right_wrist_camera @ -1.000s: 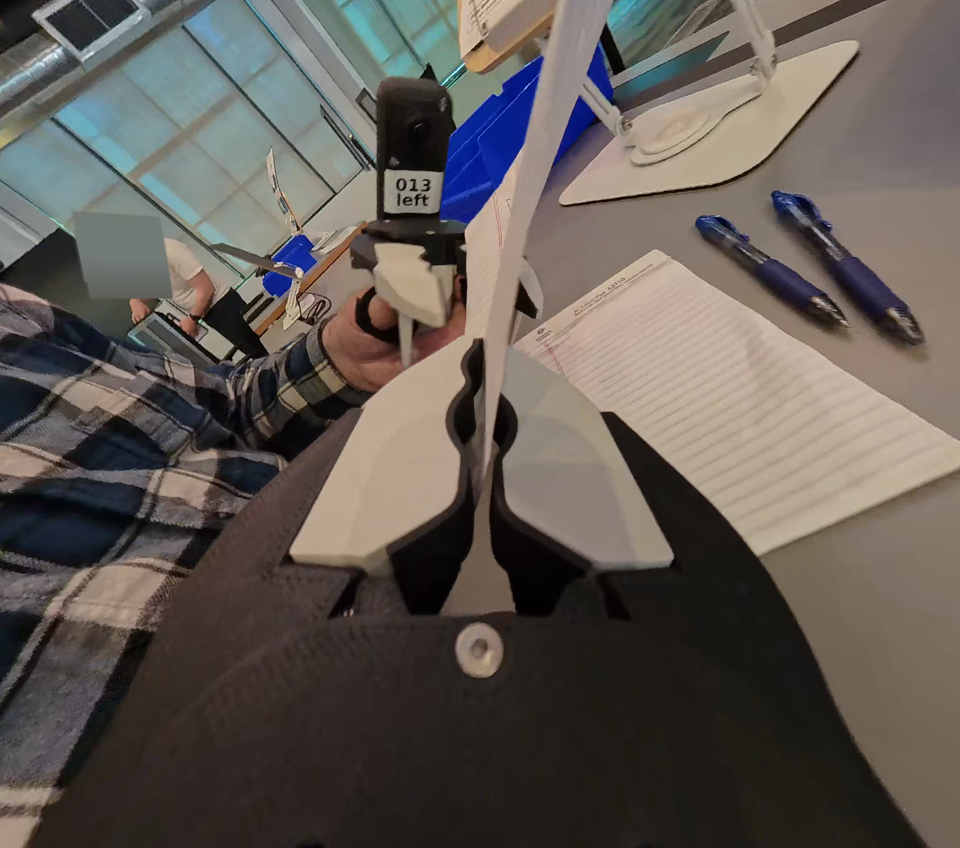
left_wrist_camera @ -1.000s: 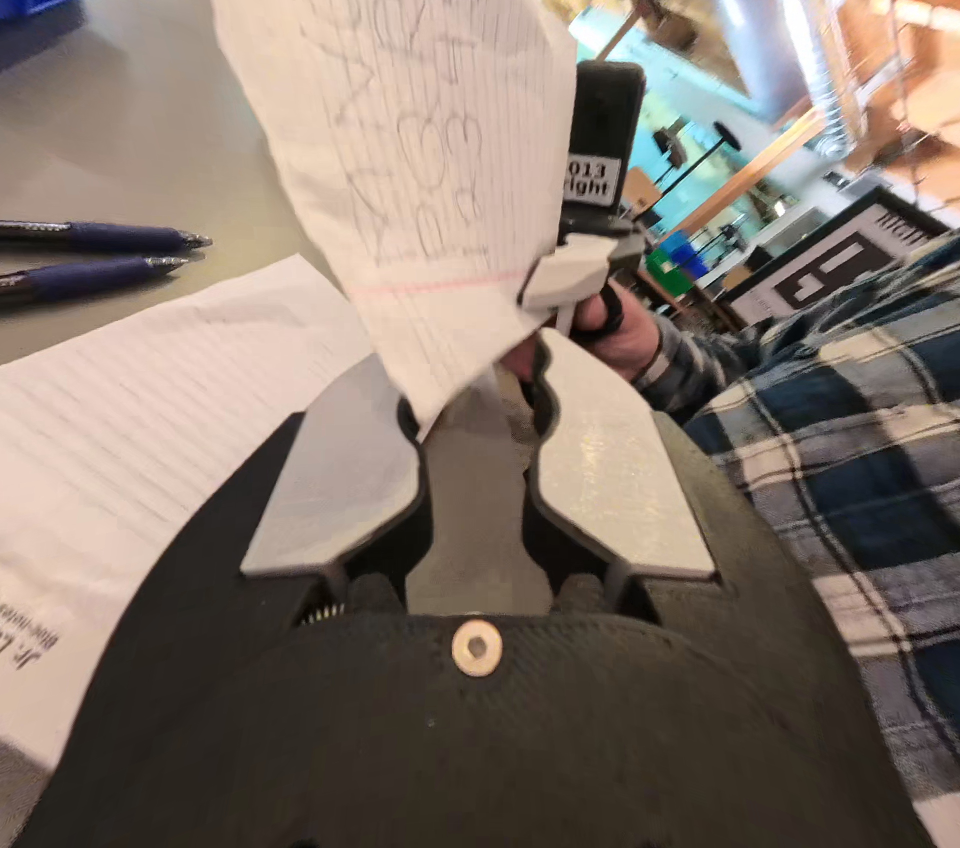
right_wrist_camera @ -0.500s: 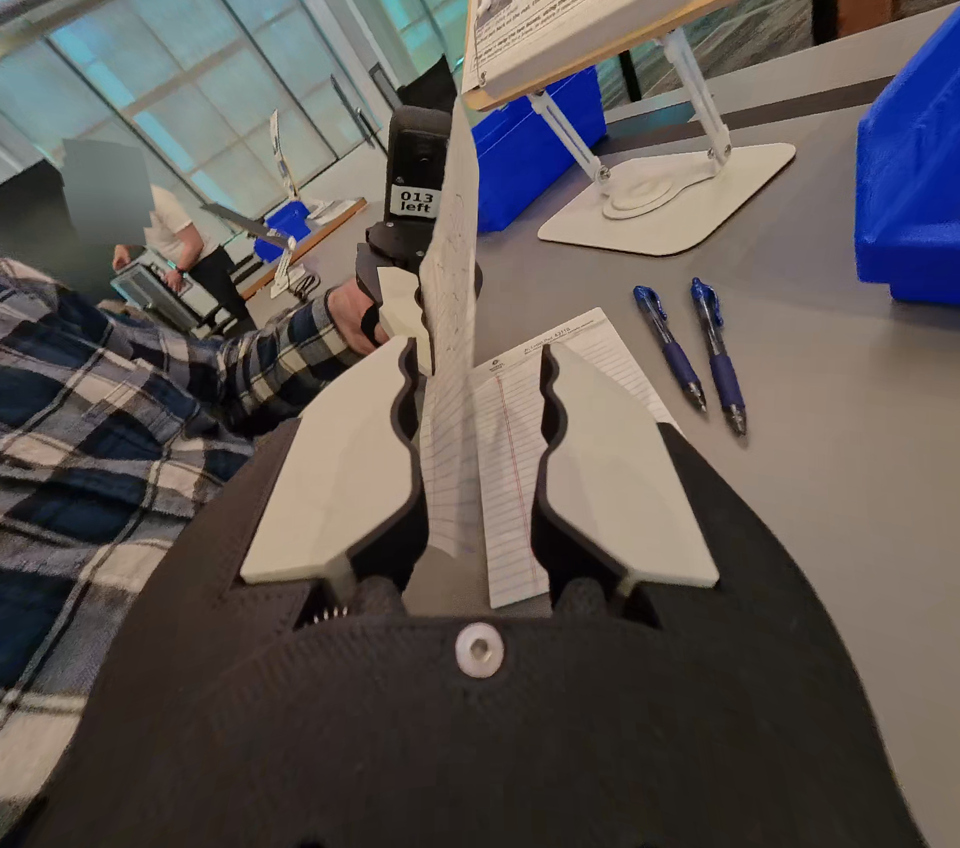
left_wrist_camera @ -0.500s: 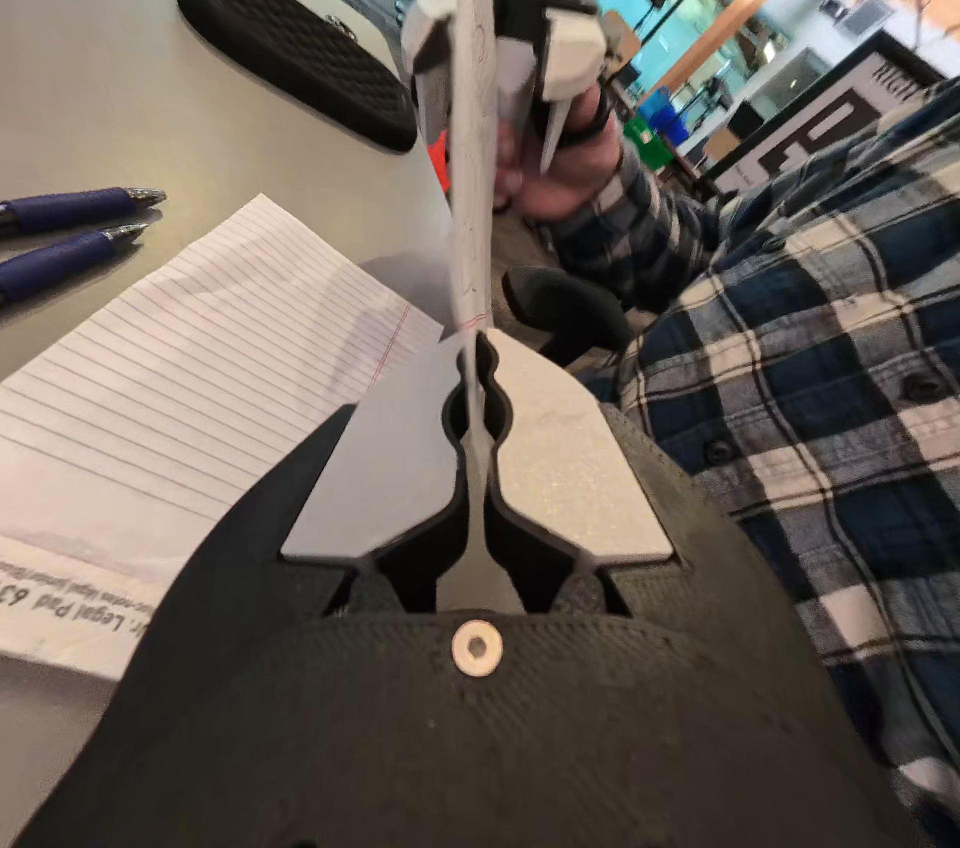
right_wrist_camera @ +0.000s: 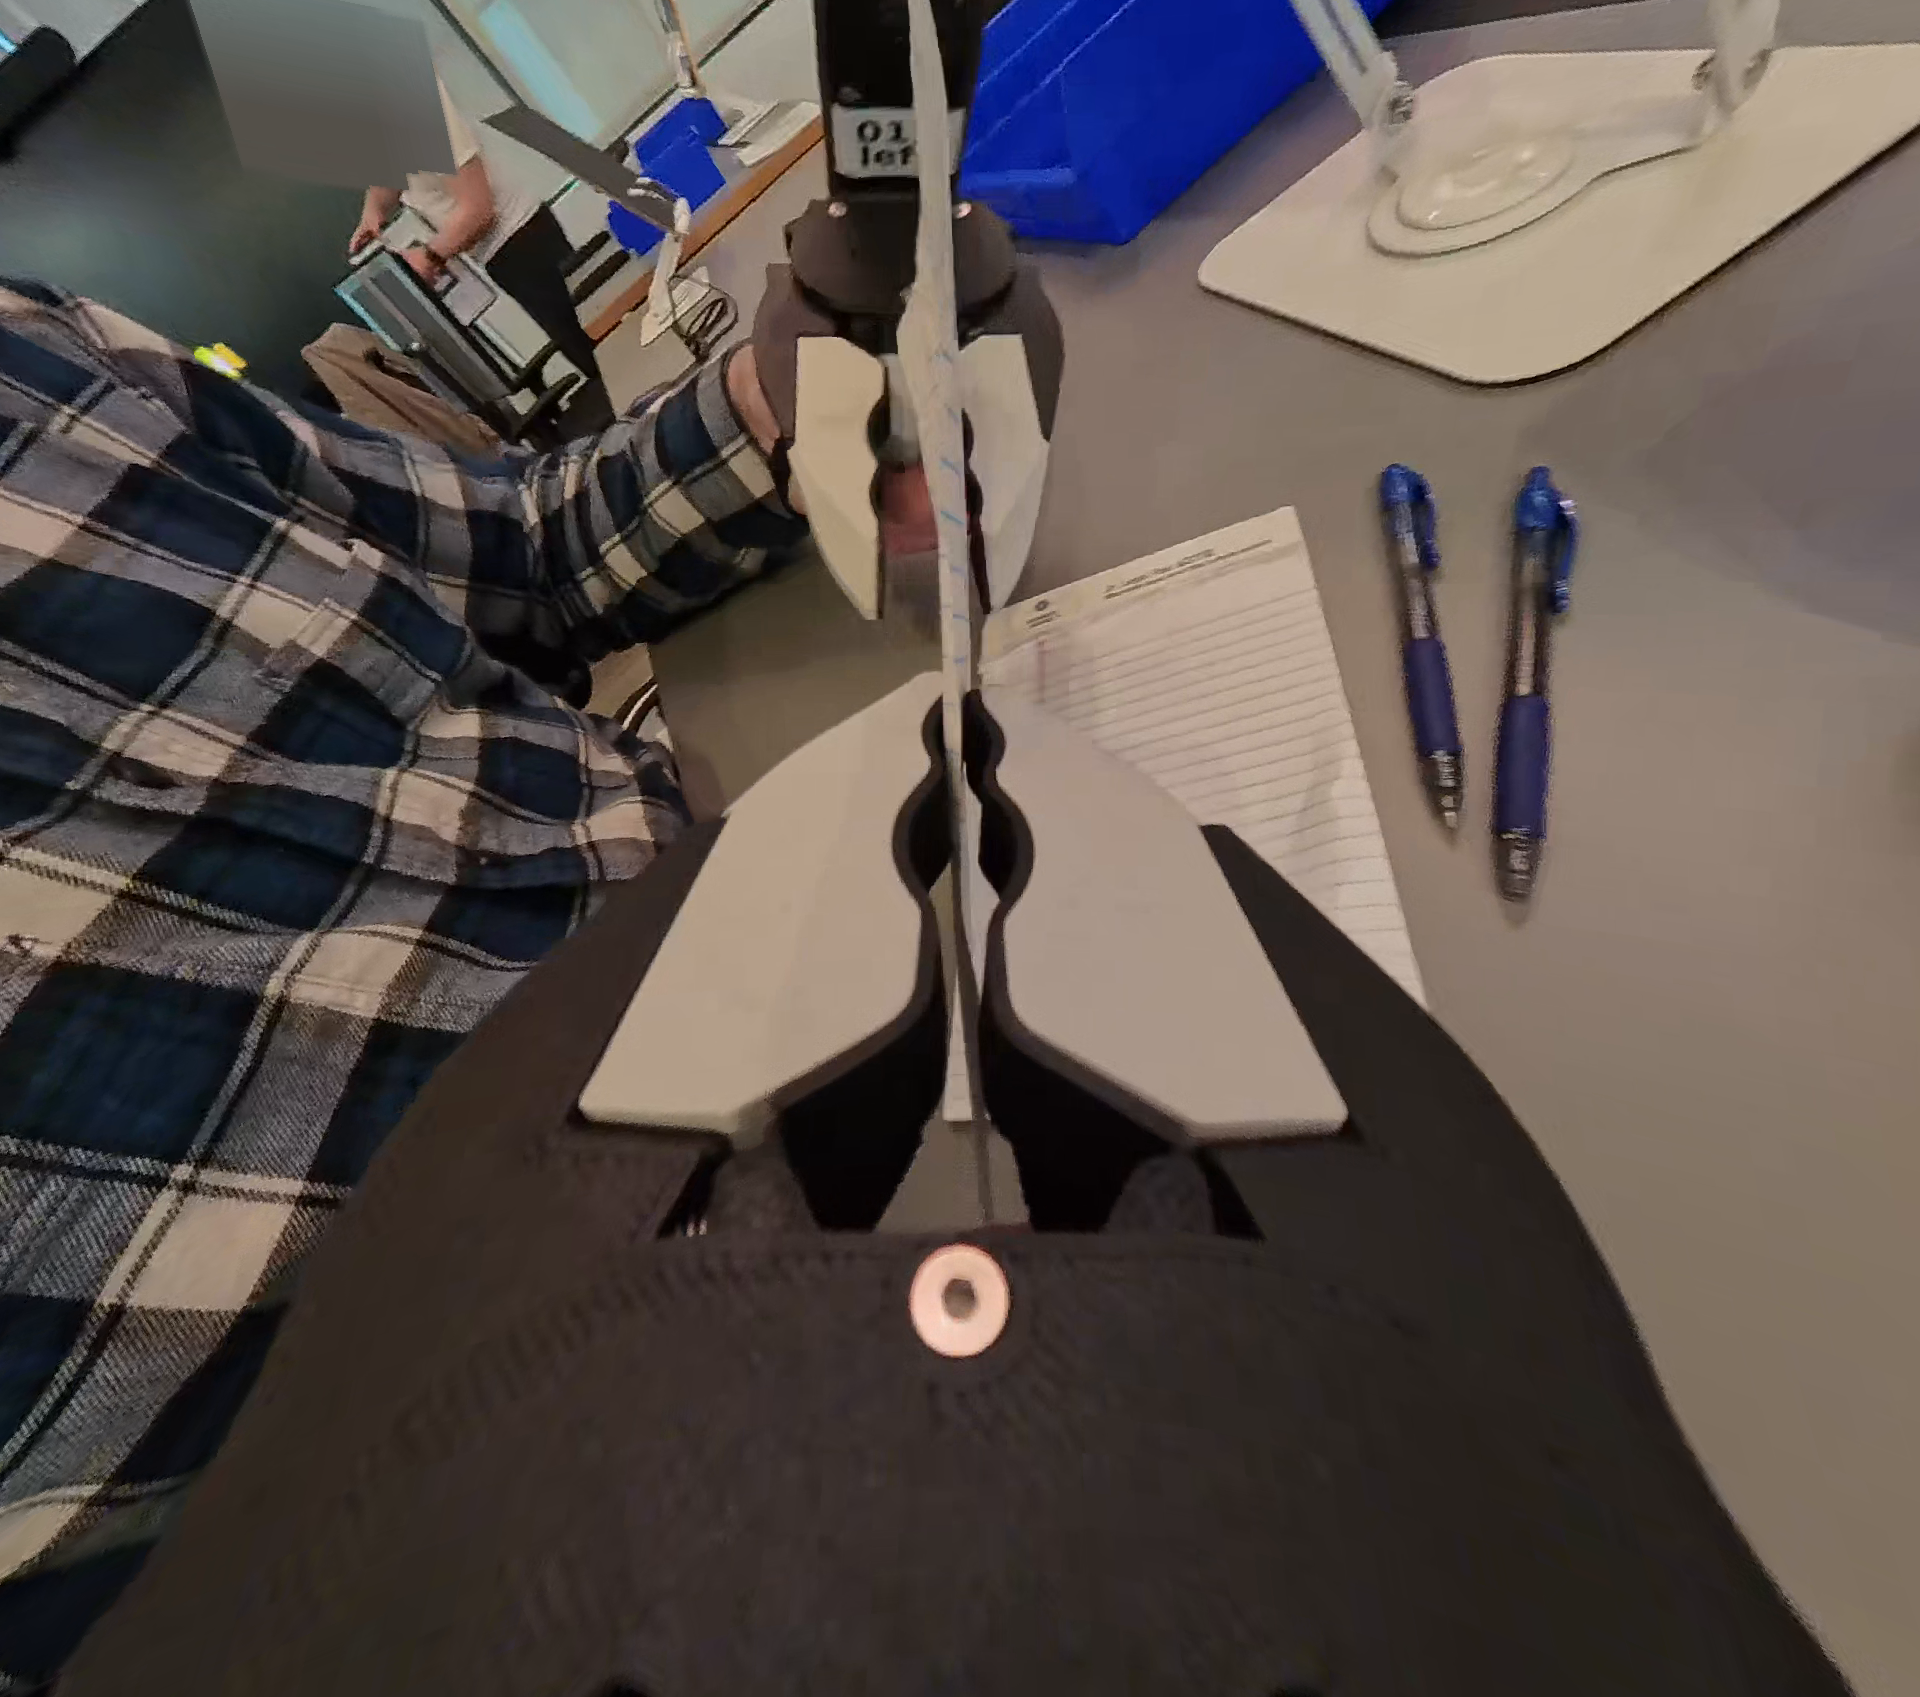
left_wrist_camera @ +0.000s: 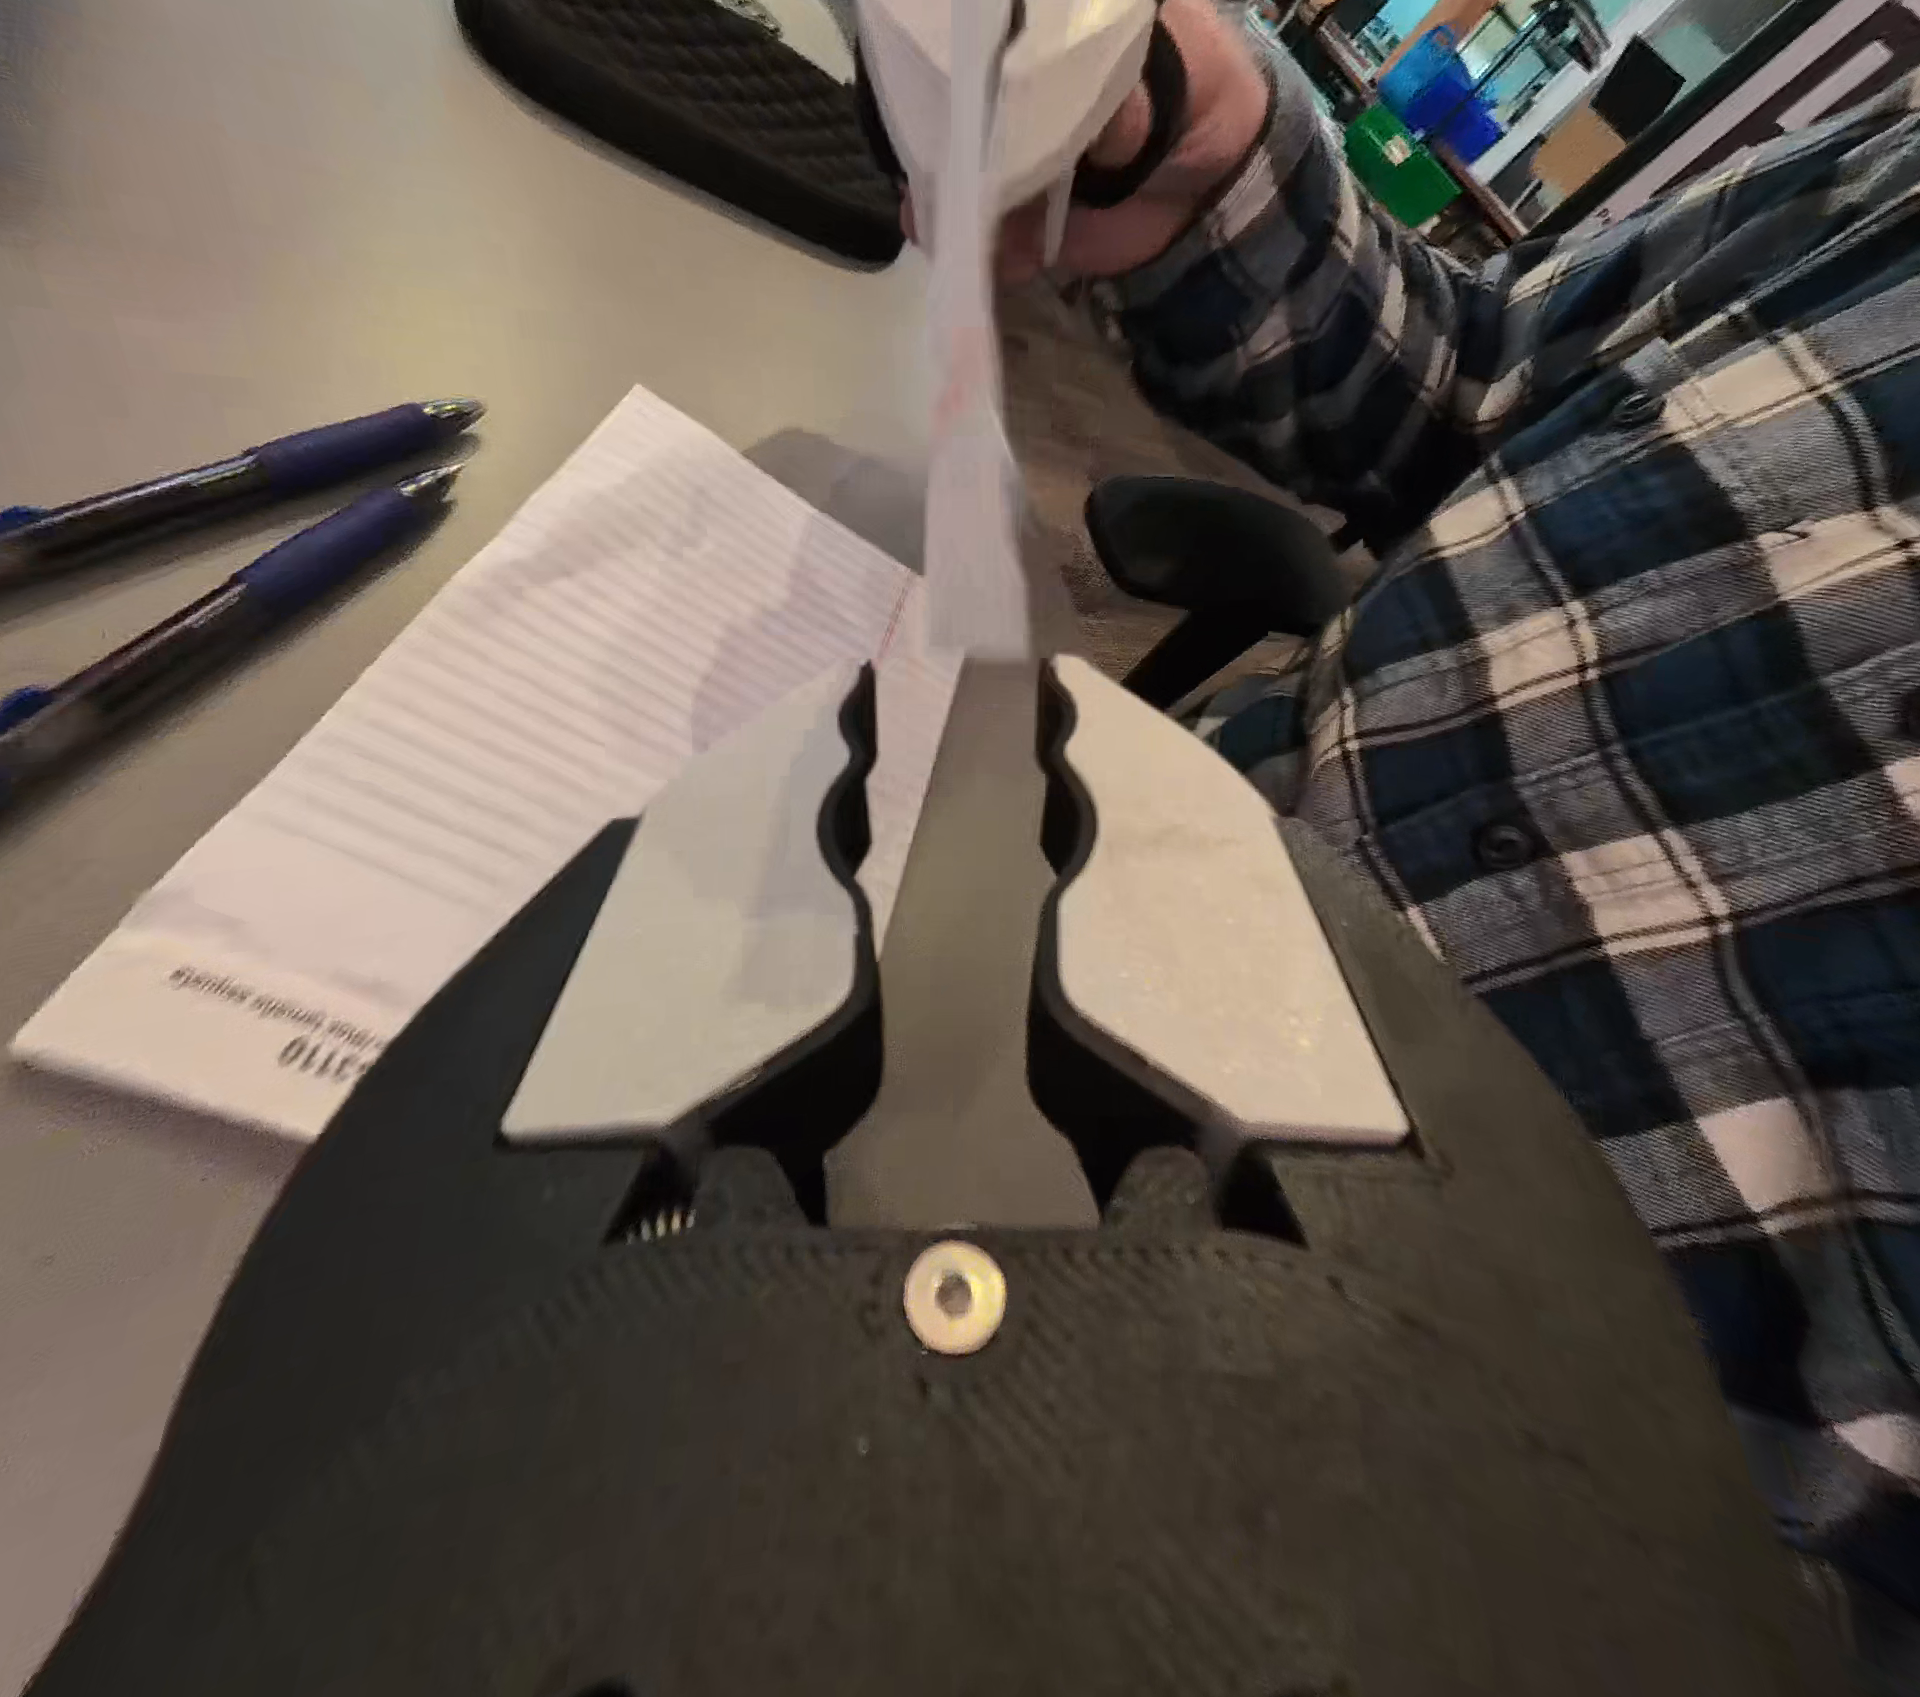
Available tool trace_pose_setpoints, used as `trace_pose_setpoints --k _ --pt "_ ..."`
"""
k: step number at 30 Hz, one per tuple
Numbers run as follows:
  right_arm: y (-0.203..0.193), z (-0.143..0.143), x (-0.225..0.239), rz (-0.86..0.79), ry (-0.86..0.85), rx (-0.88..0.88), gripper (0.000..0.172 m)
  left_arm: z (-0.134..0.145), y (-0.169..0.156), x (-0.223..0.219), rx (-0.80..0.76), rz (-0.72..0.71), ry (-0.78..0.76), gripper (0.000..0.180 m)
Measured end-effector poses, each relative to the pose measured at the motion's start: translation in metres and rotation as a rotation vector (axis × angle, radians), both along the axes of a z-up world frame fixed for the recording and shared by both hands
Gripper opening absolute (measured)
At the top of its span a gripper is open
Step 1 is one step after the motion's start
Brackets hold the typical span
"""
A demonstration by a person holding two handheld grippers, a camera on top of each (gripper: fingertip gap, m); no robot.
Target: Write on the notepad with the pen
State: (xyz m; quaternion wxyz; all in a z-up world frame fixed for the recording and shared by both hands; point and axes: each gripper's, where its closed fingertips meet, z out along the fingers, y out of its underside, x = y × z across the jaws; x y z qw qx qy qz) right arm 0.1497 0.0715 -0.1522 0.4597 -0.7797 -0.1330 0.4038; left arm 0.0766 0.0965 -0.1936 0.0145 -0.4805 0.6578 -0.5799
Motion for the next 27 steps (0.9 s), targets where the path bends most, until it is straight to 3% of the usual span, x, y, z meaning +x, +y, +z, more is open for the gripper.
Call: trace_pose_setpoints --k 9,13,22,27 --pt "0.039 0.031 0.084 -0.205 -0.024 0.042 0.000 -0.076 0.029 -0.002 0.491 0.088 0.158 0.009" --pt "0.062 0.041 0.121 -0.298 -0.044 0.053 0.000 -0.079 0.034 -0.001 0.541 0.121 0.167 0.000" --pt "0.127 0.042 0.186 -0.447 -0.116 0.015 0.000 -0.082 0.035 0.001 0.603 0.138 0.163 0.000" --pt "0.165 0.010 0.220 -0.523 -0.205 -0.118 0.000 -0.081 0.035 0.002 0.582 0.132 0.173 0.000"
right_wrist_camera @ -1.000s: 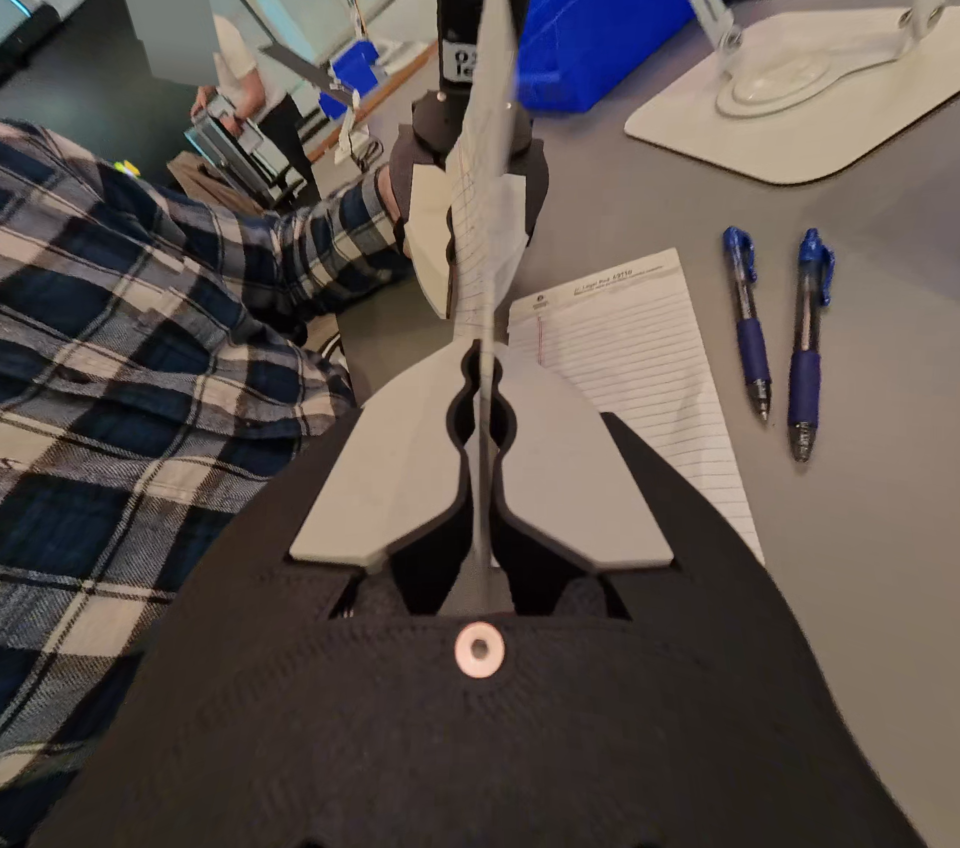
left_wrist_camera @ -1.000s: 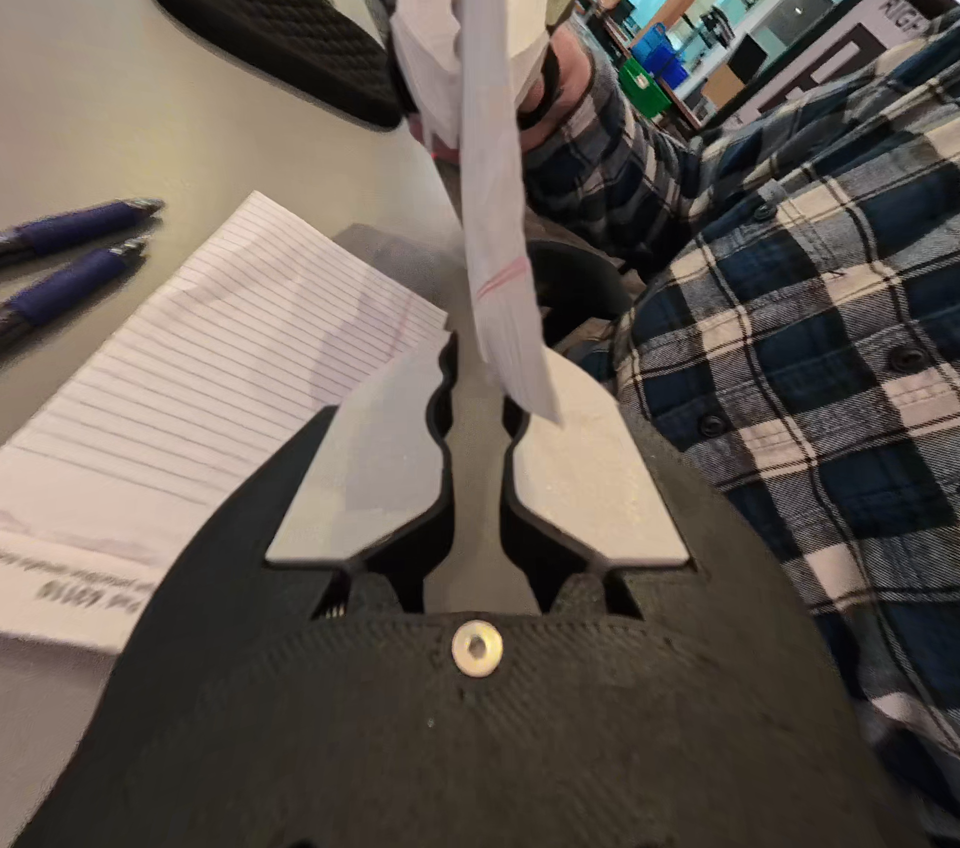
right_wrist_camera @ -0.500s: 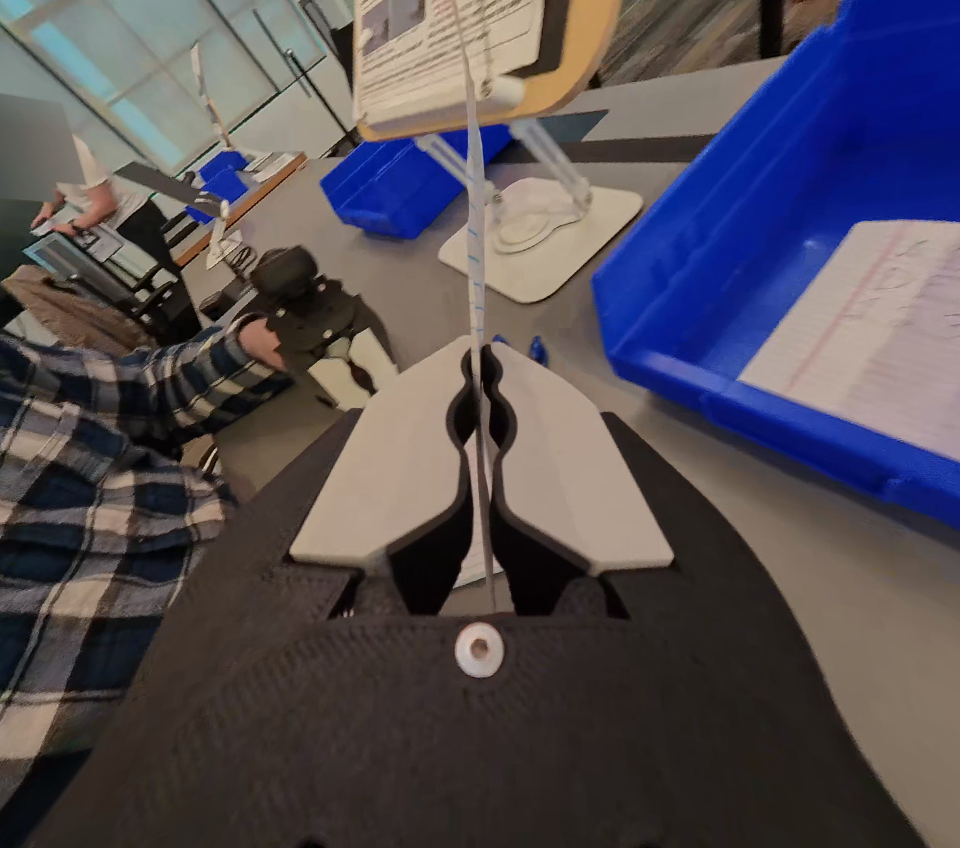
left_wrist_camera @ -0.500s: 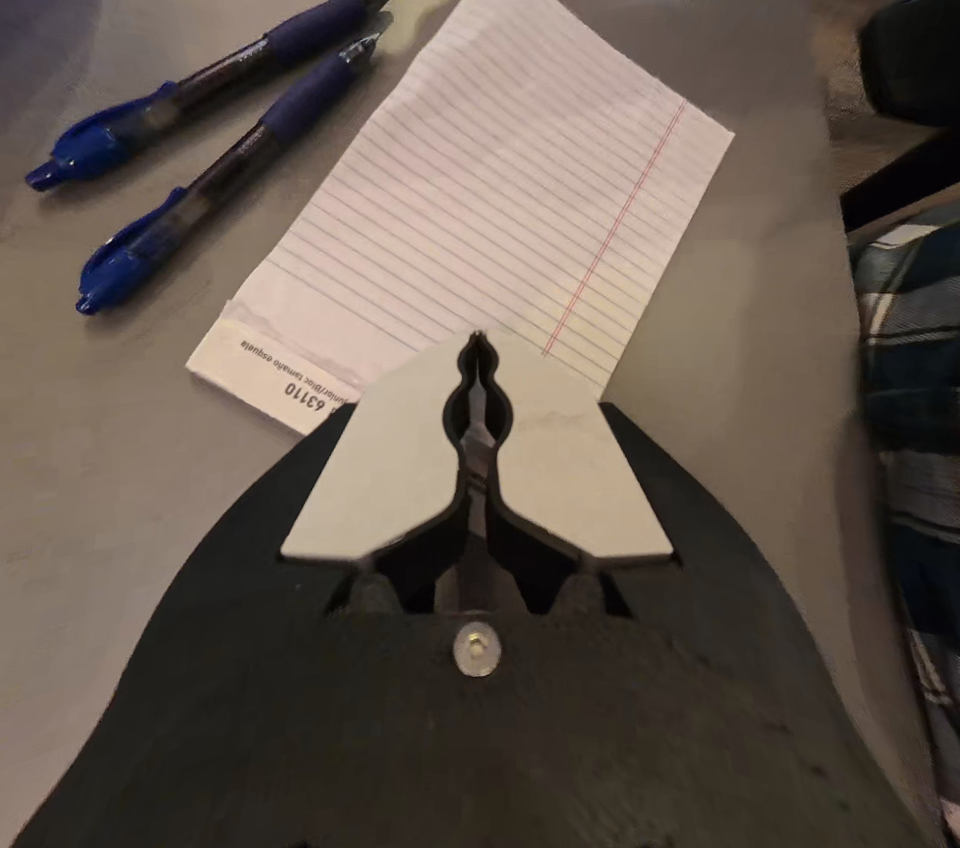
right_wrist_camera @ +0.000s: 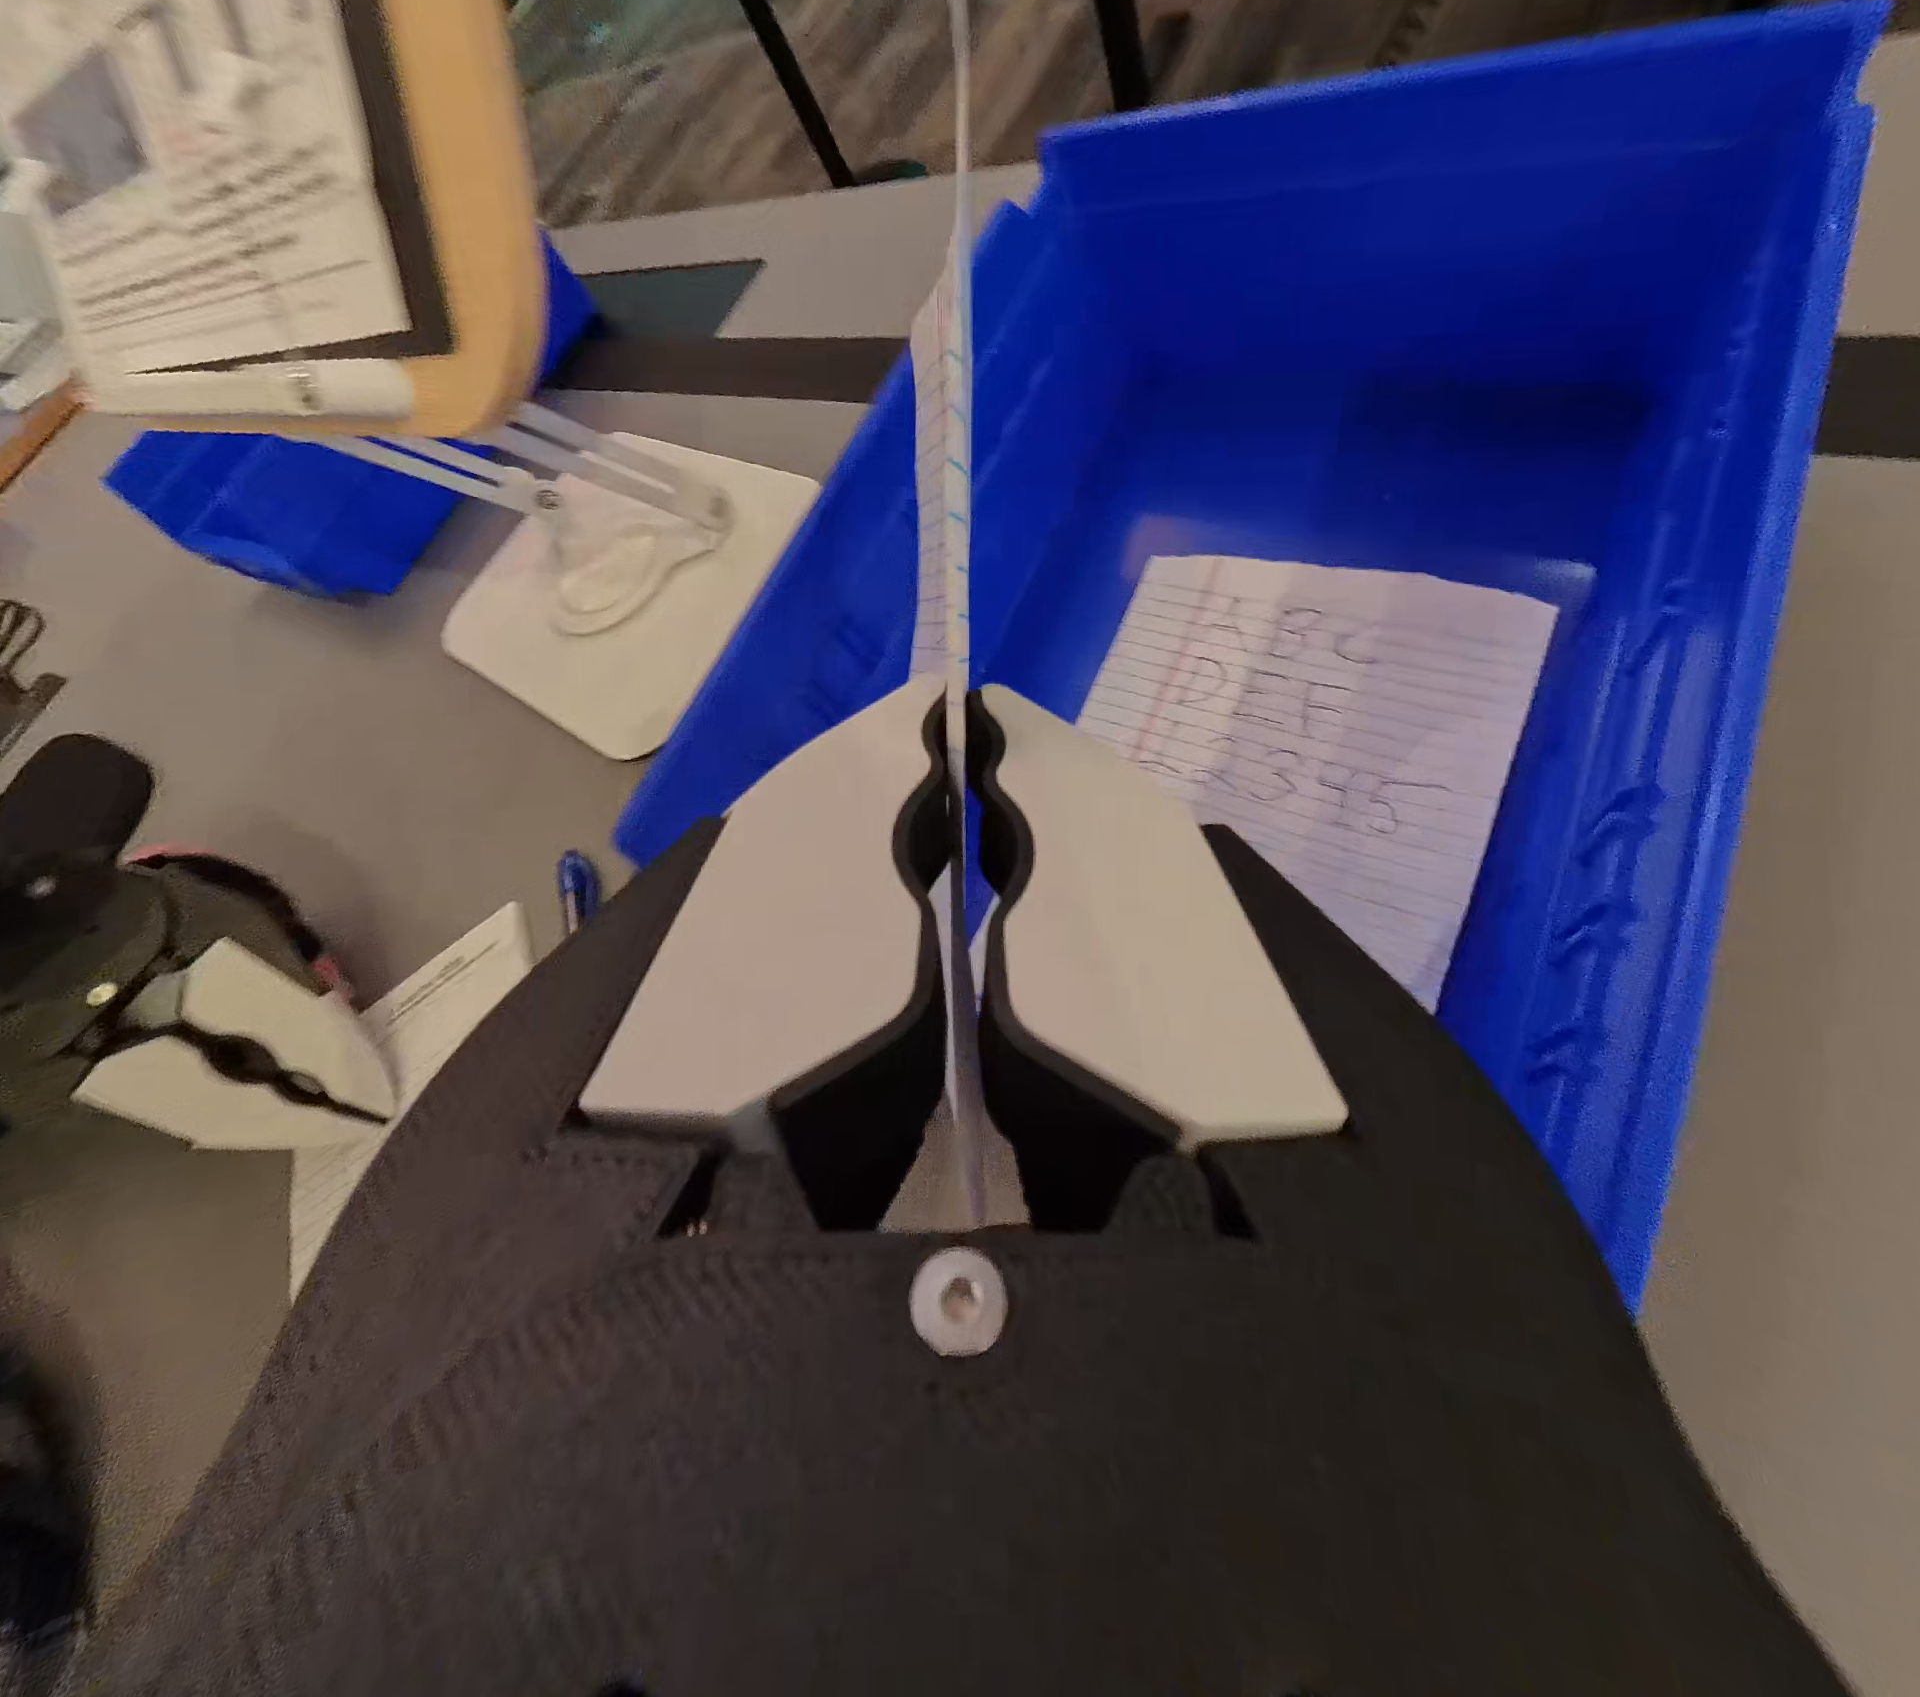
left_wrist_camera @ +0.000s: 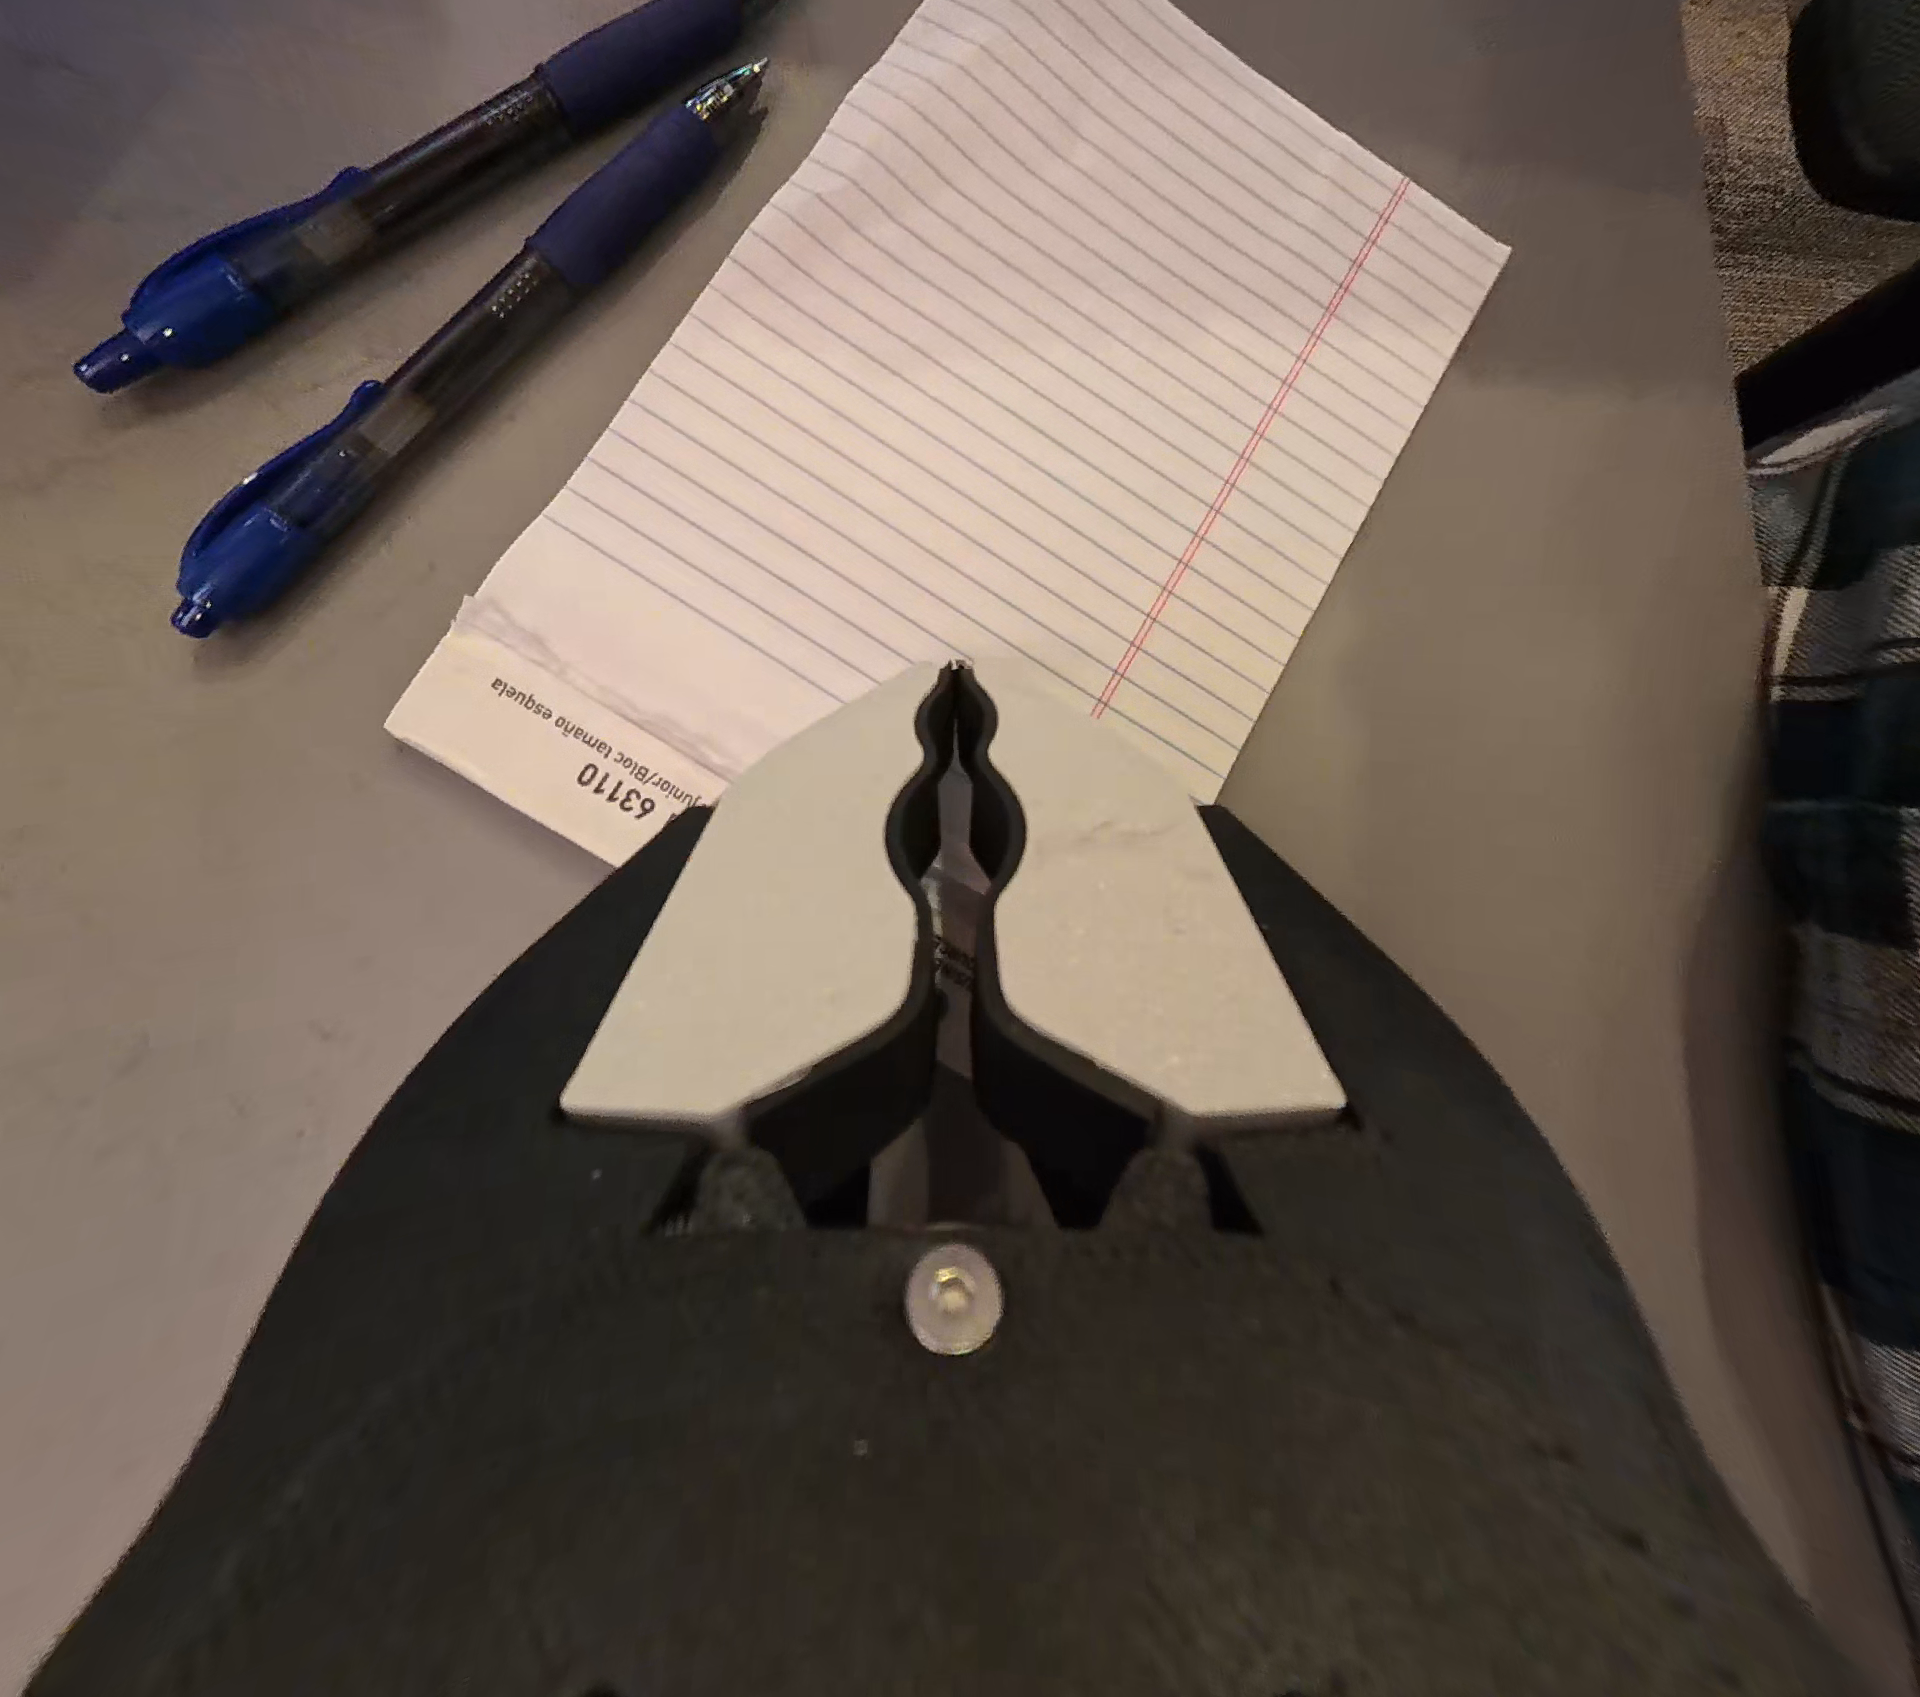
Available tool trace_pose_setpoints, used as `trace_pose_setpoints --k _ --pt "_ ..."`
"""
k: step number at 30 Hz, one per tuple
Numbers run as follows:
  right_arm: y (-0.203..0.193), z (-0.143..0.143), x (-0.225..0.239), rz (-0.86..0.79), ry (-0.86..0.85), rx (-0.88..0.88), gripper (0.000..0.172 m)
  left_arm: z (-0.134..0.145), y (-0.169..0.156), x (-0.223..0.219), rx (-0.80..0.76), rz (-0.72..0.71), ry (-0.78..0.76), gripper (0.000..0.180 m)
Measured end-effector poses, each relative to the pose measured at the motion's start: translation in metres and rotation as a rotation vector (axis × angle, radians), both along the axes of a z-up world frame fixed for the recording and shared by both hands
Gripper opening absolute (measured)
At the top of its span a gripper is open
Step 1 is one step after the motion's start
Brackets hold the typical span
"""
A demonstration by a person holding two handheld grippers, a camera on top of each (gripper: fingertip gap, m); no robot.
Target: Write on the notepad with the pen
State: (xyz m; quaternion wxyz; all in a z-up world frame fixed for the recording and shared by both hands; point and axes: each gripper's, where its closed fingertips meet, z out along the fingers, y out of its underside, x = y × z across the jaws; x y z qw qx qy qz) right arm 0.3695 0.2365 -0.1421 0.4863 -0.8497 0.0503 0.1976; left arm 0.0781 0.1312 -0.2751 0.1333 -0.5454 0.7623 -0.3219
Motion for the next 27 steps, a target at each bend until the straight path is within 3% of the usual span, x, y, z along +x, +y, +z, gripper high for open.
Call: trace_pose_setpoints --k 5,10,12,16,20,24,27 --pt "0.020 -0.046 0.019 -0.054 -0.034 -0.176 0.000 0.000 0.000 0.000 0.007 -0.008 -0.003 0.000" --pt "0.018 -0.085 0.034 -0.110 -0.180 -0.384 0.001 0.000 -0.001 -0.001 -0.008 -0.022 0.006 0.000" --pt "0.013 -0.091 0.042 -0.153 -0.228 -0.441 0.036 0.000 -0.001 -0.001 -0.009 -0.021 0.008 0.000" --pt "0.002 -0.059 0.045 -0.213 -0.374 -0.372 0.068 0.000 -0.001 -0.001 0.002 -0.020 0.001 0.000" --pt "-0.027 -0.024 -0.030 0.075 -0.458 -0.273 0.053 0.000 -0.001 -0.001 0.004 -0.019 0.001 0.000" --pt "-0.094 -0.061 -0.135 0.478 -0.275 -0.417 0.064 0.000 -0.001 -0.001 0.006 -0.022 0.001 0.000" --pt "-0.134 -0.100 -0.172 0.600 -0.275 -0.538 0.077 0.000 -0.001 -0.001 0.012 -0.022 0.000 0.000"
